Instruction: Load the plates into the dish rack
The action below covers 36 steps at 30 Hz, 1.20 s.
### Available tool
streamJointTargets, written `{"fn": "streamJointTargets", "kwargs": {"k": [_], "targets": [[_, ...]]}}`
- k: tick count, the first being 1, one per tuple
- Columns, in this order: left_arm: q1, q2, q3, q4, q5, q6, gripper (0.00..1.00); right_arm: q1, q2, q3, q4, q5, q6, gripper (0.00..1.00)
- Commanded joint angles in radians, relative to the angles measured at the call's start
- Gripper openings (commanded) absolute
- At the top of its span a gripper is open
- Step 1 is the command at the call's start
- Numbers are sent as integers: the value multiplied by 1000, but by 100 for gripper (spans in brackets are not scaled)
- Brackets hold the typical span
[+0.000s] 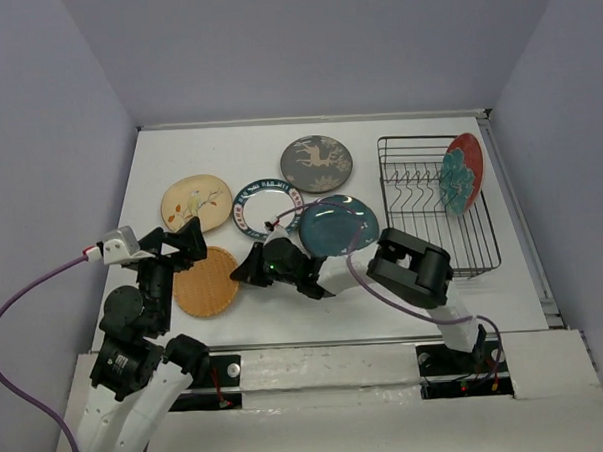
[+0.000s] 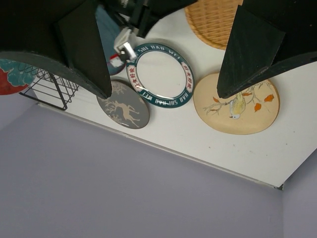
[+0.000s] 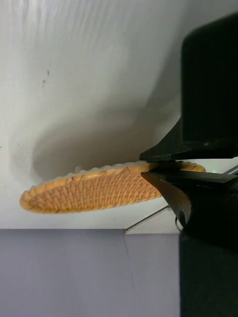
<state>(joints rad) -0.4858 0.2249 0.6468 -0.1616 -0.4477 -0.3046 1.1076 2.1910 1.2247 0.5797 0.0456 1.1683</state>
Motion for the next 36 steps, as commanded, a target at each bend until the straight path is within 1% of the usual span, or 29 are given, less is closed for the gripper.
{"fn": "streamJointTargets", "kwargs": {"k": [1,2,3,4,5,6,7,8,9,10,11,12,13,14,15,17,18,21,25,27,29,32,33,34,36], "targets": [[10,-21,-12,50,-20,-4,99,17,-293,-163,43,154,-208,7],[12,-27,-12,47,-17,-4,99,17,-350,-195,28,186,-243,7],[12,-29,-13,43,-14,-1,99,3,-472,-261,10,253,-331,7],[12,-30,-12,42,-10,2,99,3,-540,-290,-12,296,-381,7],[10,-38,-12,43,4,2,99,-15,-607,-316,-83,345,-428,7],[12,-42,-13,45,16,4,99,-53,-746,-336,-139,455,-512,7],[10,-50,-13,45,30,5,99,-83,-817,-355,-191,508,-556,7],[12,-53,-15,51,49,9,99,-119,-885,-382,-295,548,-591,7],[12,-61,-16,53,56,10,99,-165,-1015,-389,-355,592,-664,7],[12,-64,-15,53,56,12,99,-266,-1072,-389,-465,615,-702,7],[10,-67,-16,54,61,10,99,-316,-1123,-384,-504,640,-744,7],[9,-81,-16,53,64,12,99,-409,-1201,-375,-536,693,-842,7],[7,-91,-18,56,66,10,99,-451,-1227,-367,-563,721,-902,7],[4,-108,-18,56,69,10,99,-480,-1244,-358,-569,756,-958,7],[-3,-113,-18,56,70,12,99,-511,-1252,-338,-570,824,-1063,7],[-13,-117,-19,59,69,16,99,-589,-1243,-306,-577,835,-1142,7],[-20,-118,-21,59,72,18,99,-610,-1231,-277,-577,841,-1217,7],[-34,-139,-22,57,81,22,99,-704,-1153,-219,-577,833,-1283,7],[-48,-151,-21,47,66,27,99,-795,-1056,-174,-577,774,-1300,7],[-53,-153,-19,43,67,27,99,-831,-995,-143,-577,778,-1332,7],[-59,-165,-19,43,70,27,99,-859,-978,-137,-577,777,-1346,7],[-65,-170,-21,45,64,28,99,-920,-981,-148,-577,712,-1329,7],[-68,-164,-21,46,63,30,99,-936,-979,-149,-607,694,-1319,7],[-69,-160,-21,45,63,30,99,-946,-976,-151,-609,654,-1314,7],[-76,-160,-22,51,73,30,99,-957,-964,-162,-612,626,-1300,7]]}}
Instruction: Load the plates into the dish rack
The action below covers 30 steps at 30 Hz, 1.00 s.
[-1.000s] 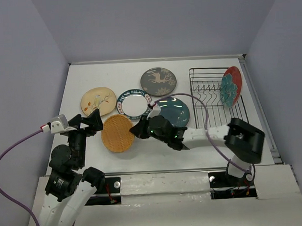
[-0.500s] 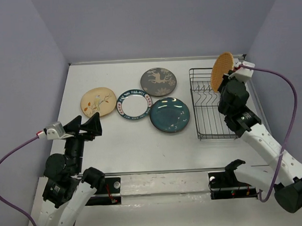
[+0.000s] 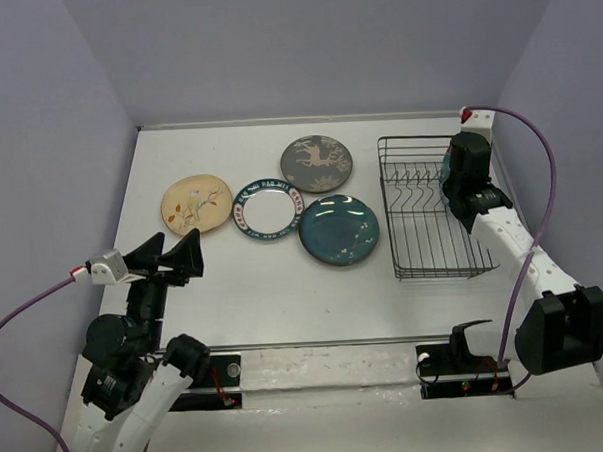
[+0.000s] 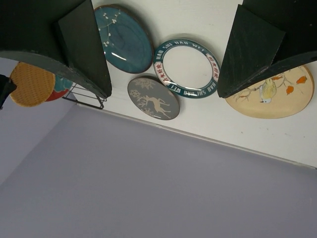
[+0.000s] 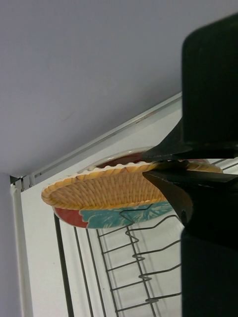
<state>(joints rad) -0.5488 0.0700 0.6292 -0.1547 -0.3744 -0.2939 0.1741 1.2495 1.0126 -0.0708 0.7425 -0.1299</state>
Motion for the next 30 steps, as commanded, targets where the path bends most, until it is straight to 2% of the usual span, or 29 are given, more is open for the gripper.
{"fn": "streamJointTargets", "kwargs": {"k": [1,10,14,16,17,18,19,21,24,27,30], "targets": [[-16,-6,-5,44,-1,21,99,-24,-16,44,39,-101,3,7],[-20,-7,-3,40,-8,22,99,-65,54,8,39,-276,36,7],[-20,1,-5,44,5,21,99,-74,85,6,39,-264,44,7],[-20,-2,-6,43,5,19,99,-74,88,1,39,-235,56,17],[-22,1,-8,43,6,19,99,-74,87,1,39,-220,64,26],[-20,4,-8,44,6,19,99,-74,85,4,39,-201,76,51],[-20,7,-6,43,6,16,99,-74,84,12,19,-178,84,64],[-22,23,-3,38,20,16,99,-74,76,58,-53,-187,119,81],[-20,80,1,29,31,-4,99,-74,47,99,-125,-235,220,85],[-19,187,9,1,25,-33,99,-74,1,110,-172,-359,301,85],[-17,301,10,-6,41,-89,99,-64,-82,51,-161,-533,412,86]]}}
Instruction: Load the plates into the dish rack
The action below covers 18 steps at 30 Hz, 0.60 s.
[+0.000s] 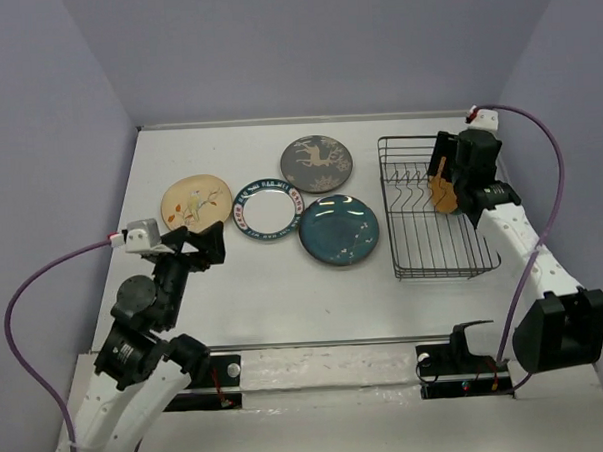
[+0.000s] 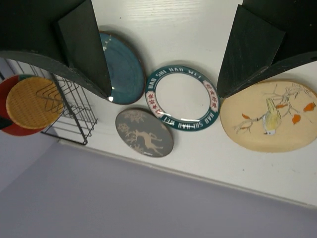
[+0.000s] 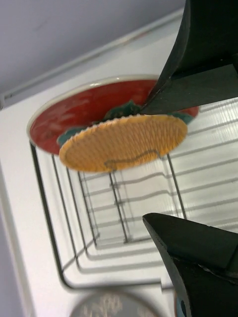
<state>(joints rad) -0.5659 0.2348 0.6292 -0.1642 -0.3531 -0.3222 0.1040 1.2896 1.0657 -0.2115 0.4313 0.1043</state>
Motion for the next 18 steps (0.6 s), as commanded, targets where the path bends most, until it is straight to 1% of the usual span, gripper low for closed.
{"fn": "streamJointTargets", "kwargs": {"k": [1,4,5,7,8,11,13,14,15,16,18], "targets": [[0,196,13,2,37,-101,99,28,-166,-54,10,-292,220,86],[1,271,23,17,103,-146,99,88,-248,-140,70,-348,285,86],[1,308,17,58,168,-176,99,101,-262,-188,104,-382,300,86],[1,345,-9,109,201,-216,99,134,-286,-231,151,-420,339,86],[4,362,-16,138,186,-268,99,172,-297,-245,178,-448,347,86],[4,481,-52,207,135,-351,99,258,-299,-285,219,-474,362,86],[8,538,-86,238,106,-392,99,292,-300,-315,247,-493,379,86],[9,587,-97,267,82,-411,96,318,-306,-328,271,-520,383,86],[11,609,-118,278,69,-455,87,332,-311,-341,285,-534,393,86],[18,630,-128,294,60,-477,76,342,-314,-366,299,-545,393,86],[27,679,-158,321,26,-532,71,362,-326,-388,310,-548,391,86]]}}
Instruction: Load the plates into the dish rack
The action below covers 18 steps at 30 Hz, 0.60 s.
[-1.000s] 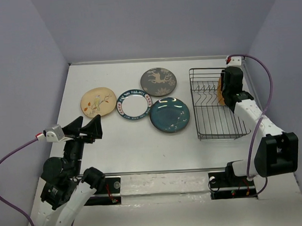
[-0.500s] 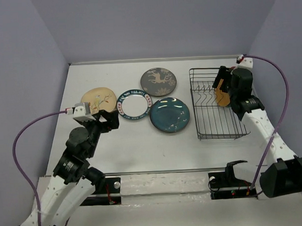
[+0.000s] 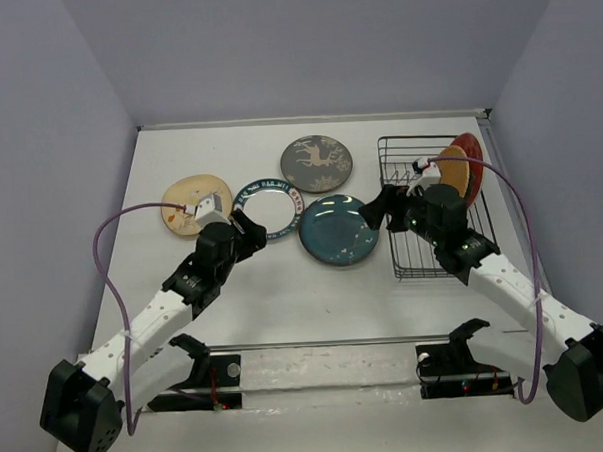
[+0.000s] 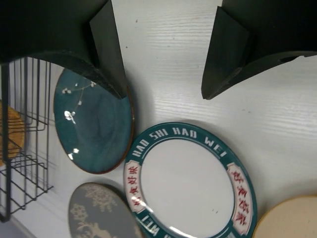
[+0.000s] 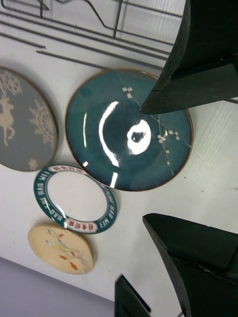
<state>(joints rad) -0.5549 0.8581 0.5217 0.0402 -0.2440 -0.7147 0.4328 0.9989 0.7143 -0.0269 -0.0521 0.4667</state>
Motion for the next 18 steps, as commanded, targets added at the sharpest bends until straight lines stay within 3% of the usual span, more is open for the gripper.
{"fn": "streamJointTargets", "kwargs": {"k": [1,7,18], "targets": [[41,77,-60,147,-75,-152,69,43,-37,-56,136,-77,27,86],[212,303,-112,329,86,-232,66,52,-31,-110,169,-139,32,85],[243,502,-75,506,52,-239,60,61,26,-144,219,-207,36,84]]}}
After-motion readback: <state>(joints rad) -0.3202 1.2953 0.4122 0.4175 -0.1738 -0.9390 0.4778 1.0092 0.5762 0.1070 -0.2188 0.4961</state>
